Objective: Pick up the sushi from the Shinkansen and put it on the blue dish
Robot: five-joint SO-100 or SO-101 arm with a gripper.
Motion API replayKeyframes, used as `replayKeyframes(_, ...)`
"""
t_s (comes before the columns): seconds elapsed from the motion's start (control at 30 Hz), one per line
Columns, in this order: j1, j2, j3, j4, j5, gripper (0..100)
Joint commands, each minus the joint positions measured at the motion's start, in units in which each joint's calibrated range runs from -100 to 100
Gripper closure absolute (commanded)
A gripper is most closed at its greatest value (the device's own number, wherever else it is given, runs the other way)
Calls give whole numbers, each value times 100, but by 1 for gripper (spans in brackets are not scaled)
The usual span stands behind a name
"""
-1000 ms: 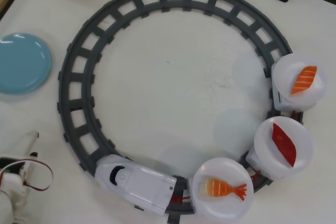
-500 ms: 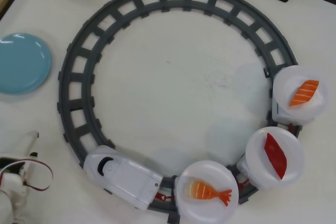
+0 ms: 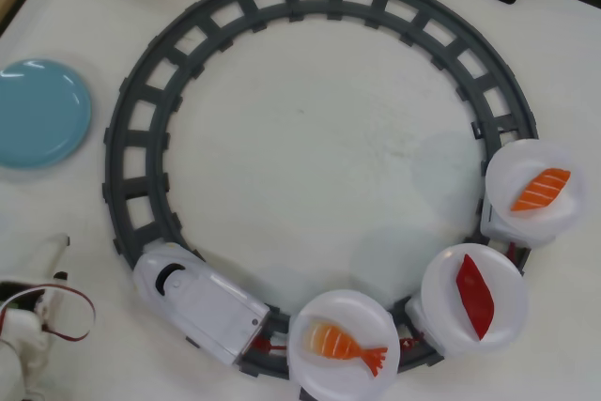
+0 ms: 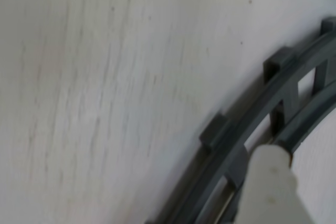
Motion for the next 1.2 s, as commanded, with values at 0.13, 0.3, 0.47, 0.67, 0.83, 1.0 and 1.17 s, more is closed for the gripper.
replayKeyframes(0.13, 0, 5, 138, 5, -30, 81)
replayKeyframes(0.3, 0, 5, 138, 5, -36, 81)
replayKeyframes(0.47, 0, 5, 138, -4, -15, 81)
replayKeyframes(0.67, 62, 5, 120, 47, 1, 81)
replayKeyframes(0.83, 62, 5, 84, 47, -10, 81)
replayKeyframes(1.0, 70, 5, 3, -4, -30, 81)
replayKeyframes(1.17, 18, 5, -331, 5, -41, 81)
